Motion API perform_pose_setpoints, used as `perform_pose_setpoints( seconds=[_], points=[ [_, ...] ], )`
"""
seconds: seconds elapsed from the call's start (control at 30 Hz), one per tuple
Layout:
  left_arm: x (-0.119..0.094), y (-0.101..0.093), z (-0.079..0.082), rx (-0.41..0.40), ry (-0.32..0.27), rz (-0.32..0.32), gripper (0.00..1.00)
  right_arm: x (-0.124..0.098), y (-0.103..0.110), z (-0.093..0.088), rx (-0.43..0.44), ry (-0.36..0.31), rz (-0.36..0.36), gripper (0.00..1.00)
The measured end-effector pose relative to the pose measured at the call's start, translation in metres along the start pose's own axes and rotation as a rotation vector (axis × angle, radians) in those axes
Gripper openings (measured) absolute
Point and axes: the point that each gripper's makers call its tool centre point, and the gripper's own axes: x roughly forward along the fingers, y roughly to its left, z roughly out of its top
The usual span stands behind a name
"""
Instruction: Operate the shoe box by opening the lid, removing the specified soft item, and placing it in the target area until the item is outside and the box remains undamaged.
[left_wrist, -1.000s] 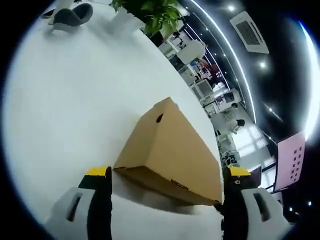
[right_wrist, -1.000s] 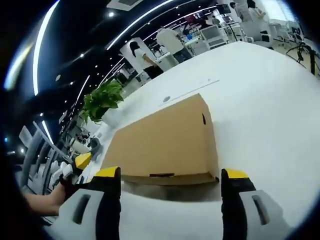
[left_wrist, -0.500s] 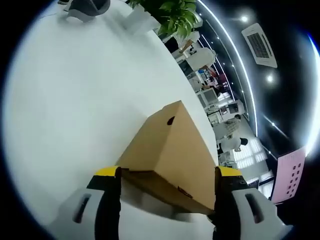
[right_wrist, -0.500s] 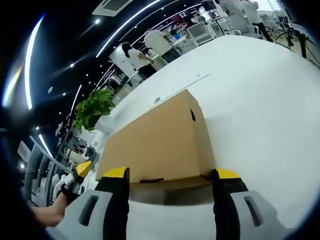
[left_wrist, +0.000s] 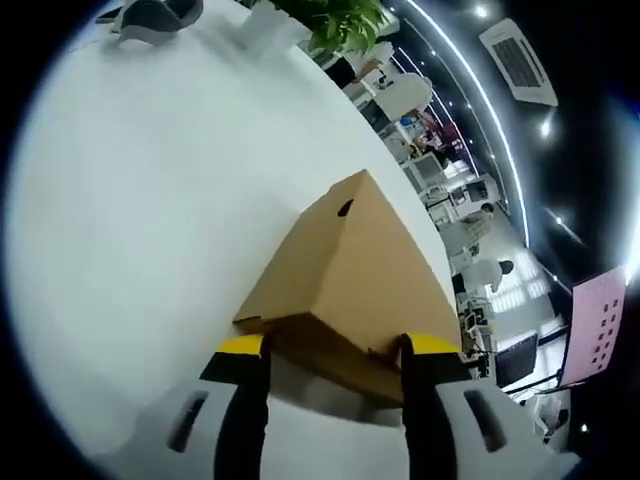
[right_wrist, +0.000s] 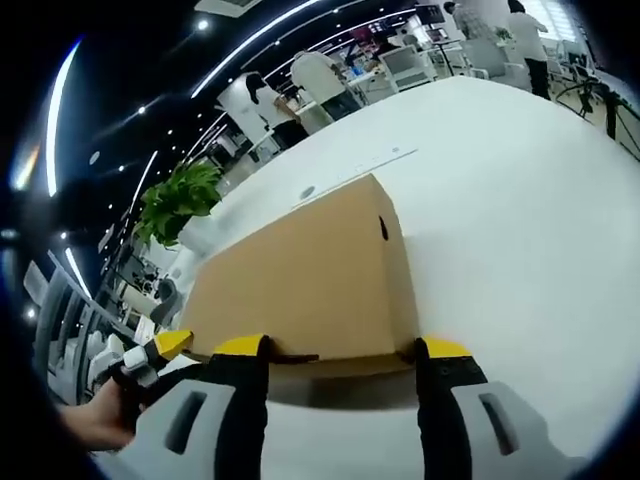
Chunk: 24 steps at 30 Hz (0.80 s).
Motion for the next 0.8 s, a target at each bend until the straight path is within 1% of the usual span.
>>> perform_pose_setpoints(
  seconds=[0.03,0.07,0.1,0.13,0.17,0.27,0.33,0.37,0.4,0.43,0.47,0.5,0.57,0.6,0.63,0.7,0.73,0.8],
  points=[
    [0.000,0.000,0.000,0.006,0.002,0.003,0.53,0.000,0.000,0.000,0.001,-0.001,0.001,0.58],
    [-0.001,0.002,0.001,0.010,-0.006,0.011,0.55,0.000,0.000,0.000,0.001,-0.002,0.001,0.58],
    [-0.002,0.008,0.004,0.020,-0.018,0.039,0.59,0.000,0.000,0.000,0.001,-0.002,0.001,0.58],
    [-0.004,0.012,0.008,0.015,-0.035,0.052,0.62,0.000,0.000,0.000,0.002,-0.001,0.002,0.57],
    [-0.006,0.015,0.011,0.005,-0.047,0.042,0.64,0.000,0.000,0.000,0.005,-0.001,0.003,0.57],
    [-0.006,0.021,0.014,-0.026,-0.044,0.030,0.61,-0.001,-0.001,0.001,0.009,-0.002,0.004,0.57],
    [-0.004,0.023,0.021,-0.079,-0.067,0.018,0.61,-0.001,-0.002,0.001,0.019,-0.008,0.010,0.56],
    [-0.003,0.024,0.023,-0.108,-0.064,0.013,0.59,-0.001,-0.004,0.002,0.026,-0.011,0.012,0.55],
    [-0.003,0.022,0.023,-0.136,-0.058,-0.002,0.54,-0.002,-0.005,0.003,0.045,-0.019,0.016,0.54],
    [-0.002,0.018,0.024,-0.147,-0.049,-0.019,0.52,-0.002,-0.005,0.003,0.060,-0.025,0.017,0.53],
    [-0.003,0.022,0.026,-0.114,-0.061,0.001,0.50,-0.002,-0.006,0.003,0.074,-0.025,0.020,0.52],
    [-0.003,0.018,0.027,-0.112,-0.074,-0.006,0.49,-0.002,-0.007,0.004,0.080,-0.034,0.022,0.52],
    [-0.002,0.017,0.027,-0.106,-0.072,-0.009,0.50,-0.002,-0.009,0.005,0.118,-0.062,0.043,0.50],
    [-0.002,0.017,0.027,-0.106,-0.074,-0.008,0.50,-0.002,-0.010,0.007,0.150,-0.088,0.061,0.49],
    [-0.001,0.018,0.027,-0.106,-0.079,-0.007,0.50,-0.002,-0.013,0.008,0.202,-0.115,0.076,0.48],
    [-0.001,0.017,0.027,-0.114,-0.091,0.001,0.50,-0.003,-0.018,0.008,0.289,-0.128,0.075,0.45],
    [-0.001,0.017,0.027,-0.112,-0.095,0.005,0.50,-0.003,-0.018,0.008,0.300,-0.126,0.075,0.43],
    [-0.002,0.014,0.026,-0.112,-0.098,0.011,0.50,-0.003,-0.016,0.009,0.274,-0.117,0.068,0.43]
  ],
)
